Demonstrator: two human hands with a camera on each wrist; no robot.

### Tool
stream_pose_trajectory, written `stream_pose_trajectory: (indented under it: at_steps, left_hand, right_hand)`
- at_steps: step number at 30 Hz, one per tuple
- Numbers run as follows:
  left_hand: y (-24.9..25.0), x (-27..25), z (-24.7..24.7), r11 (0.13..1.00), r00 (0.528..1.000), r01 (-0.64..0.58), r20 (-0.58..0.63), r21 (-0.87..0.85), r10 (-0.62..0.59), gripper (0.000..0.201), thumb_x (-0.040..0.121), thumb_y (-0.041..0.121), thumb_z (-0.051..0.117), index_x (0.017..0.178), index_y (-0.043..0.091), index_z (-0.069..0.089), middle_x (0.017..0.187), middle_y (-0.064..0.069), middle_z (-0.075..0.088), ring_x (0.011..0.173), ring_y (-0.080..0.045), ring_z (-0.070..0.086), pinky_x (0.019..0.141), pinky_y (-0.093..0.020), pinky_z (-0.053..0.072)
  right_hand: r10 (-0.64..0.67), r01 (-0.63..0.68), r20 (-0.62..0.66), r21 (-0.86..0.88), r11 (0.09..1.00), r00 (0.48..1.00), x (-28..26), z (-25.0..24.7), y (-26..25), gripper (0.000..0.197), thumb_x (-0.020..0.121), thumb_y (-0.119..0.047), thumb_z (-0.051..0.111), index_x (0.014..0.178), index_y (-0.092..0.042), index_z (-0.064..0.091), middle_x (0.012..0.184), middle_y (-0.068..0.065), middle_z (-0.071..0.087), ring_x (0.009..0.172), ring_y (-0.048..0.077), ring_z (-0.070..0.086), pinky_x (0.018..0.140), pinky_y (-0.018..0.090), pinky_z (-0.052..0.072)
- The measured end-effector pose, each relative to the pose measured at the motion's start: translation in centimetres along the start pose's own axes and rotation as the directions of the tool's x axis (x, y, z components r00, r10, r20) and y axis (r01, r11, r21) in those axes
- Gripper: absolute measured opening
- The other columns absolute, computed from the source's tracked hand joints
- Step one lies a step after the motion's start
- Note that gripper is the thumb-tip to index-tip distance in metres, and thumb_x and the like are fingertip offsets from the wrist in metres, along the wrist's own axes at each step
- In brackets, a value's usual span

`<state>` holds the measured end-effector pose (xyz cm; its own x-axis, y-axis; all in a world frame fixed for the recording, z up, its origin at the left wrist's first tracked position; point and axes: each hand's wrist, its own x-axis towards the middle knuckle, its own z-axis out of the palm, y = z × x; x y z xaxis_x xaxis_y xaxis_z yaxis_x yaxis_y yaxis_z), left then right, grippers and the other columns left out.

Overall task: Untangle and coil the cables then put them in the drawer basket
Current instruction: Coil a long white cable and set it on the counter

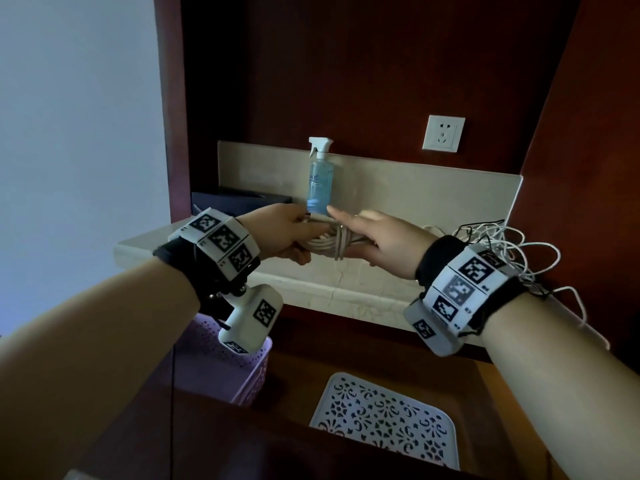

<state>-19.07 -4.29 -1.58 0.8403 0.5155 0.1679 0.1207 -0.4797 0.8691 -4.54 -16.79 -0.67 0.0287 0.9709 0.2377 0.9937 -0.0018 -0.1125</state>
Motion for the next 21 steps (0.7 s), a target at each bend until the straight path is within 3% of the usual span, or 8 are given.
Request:
stream_pose_trajectory:
  at_steps: [3,5,8,10,14,18,21]
  left_hand:
    - [-0.4,-0.2,-0.5,0.995,0.998,0.013,-0.058,-0.102,-0.019,0.012,0.094,0.019,0.054,0.095,0.007,0.053,0.079,-0.01,0.062,0.057,-0.01,0.062,0.054,-0.016,0.051]
    - [-0.7,-0.3,-1.3,0.998,0.994,0.02,-0.102,-0.063,-0.027,0.015,0.093,0.017,0.056,0.105,0.013,0.048,0.086,-0.012,0.065,0.059,-0.013,0.066,0.055,-0.02,0.054]
    - [-1.8,-0.7,-3.0,0.986,0.997,0.021,-0.078,0.166,-0.008,0.009,0.093,0.017,0.055,0.093,0.017,0.046,0.082,-0.011,0.066,0.056,-0.015,0.065,0.055,-0.024,0.054]
    - [-2.9,-0.8,-4.6,0.942,0.996,0.046,-0.082,0.333,-0.02,0.013,0.093,0.019,0.056,0.085,0.017,0.045,0.078,-0.008,0.066,0.056,-0.015,0.064,0.053,-0.025,0.05]
    - [-4.9,-0.9,-8.0,0.912,0.993,0.102,-0.089,0.397,-0.073,0.016,0.093,0.022,0.056,0.083,0.014,0.047,0.075,-0.007,0.066,0.056,-0.014,0.064,0.051,-0.021,0.047]
    - [-6.9,0.7,-11.7,0.893,0.988,0.148,-0.092,0.424,-0.12,0.019,0.094,0.024,0.054,0.08,0.012,0.048,0.071,-0.004,0.065,0.052,-0.007,0.064,0.042,-0.012,0.039]
    - [-8.4,2.6,-14.3,0.865,0.986,0.137,0.015,0.482,-0.164,0.033,0.094,0.032,0.052,0.077,0.006,0.059,0.072,-0.009,0.069,0.066,-0.02,0.068,0.051,-0.018,0.044]
  right_hand:
    - [-0.009,0.011,-0.026,0.089,0.996,1.0,0.9,0.2,0.2,0.057,0.096,-0.028,0.046,0.146,-0.032,0.019,0.089,-0.015,0.035,0.072,-0.003,0.042,0.066,0.012,0.035]
    - [-0.011,0.013,-0.017,0.119,0.993,1.0,1.6,0.6,0.2,0.057,0.096,-0.027,0.046,0.146,-0.031,0.021,0.088,-0.016,0.037,0.075,0.003,0.048,0.067,0.012,0.042]
    - [-0.039,0.033,0.041,0.128,0.991,0.998,3.0,1.7,-0.9,0.056,0.095,-0.029,0.047,0.146,-0.03,0.023,0.094,-0.008,0.045,0.08,0.011,0.055,0.077,0.028,0.051]
    - [-0.081,0.069,0.091,0.134,0.989,0.993,4.5,2.2,-2.1,0.052,0.095,-0.027,0.048,0.144,-0.026,0.031,0.088,-0.009,0.047,0.075,0.007,0.053,0.075,0.028,0.053]
    - [-0.116,0.094,0.185,0.124,0.988,0.976,8.5,2.7,-4.0,0.051,0.093,-0.032,0.051,0.142,-0.027,0.036,0.093,-0.003,0.062,0.076,0.013,0.06,0.071,0.028,0.054]
    - [-0.103,0.119,0.183,-0.081,0.99,0.978,13.0,3.5,-5.7,0.049,0.094,-0.037,0.049,0.14,-0.029,0.038,0.107,-0.007,0.06,0.085,0.012,0.055,0.076,0.027,0.044]
    - [-0.059,0.085,0.17,-0.148,0.985,0.984,16.5,4.7,-6.5,0.042,0.094,-0.035,0.049,0.135,-0.027,0.045,0.115,-0.004,0.059,0.095,0.012,0.053,0.072,0.021,0.036]
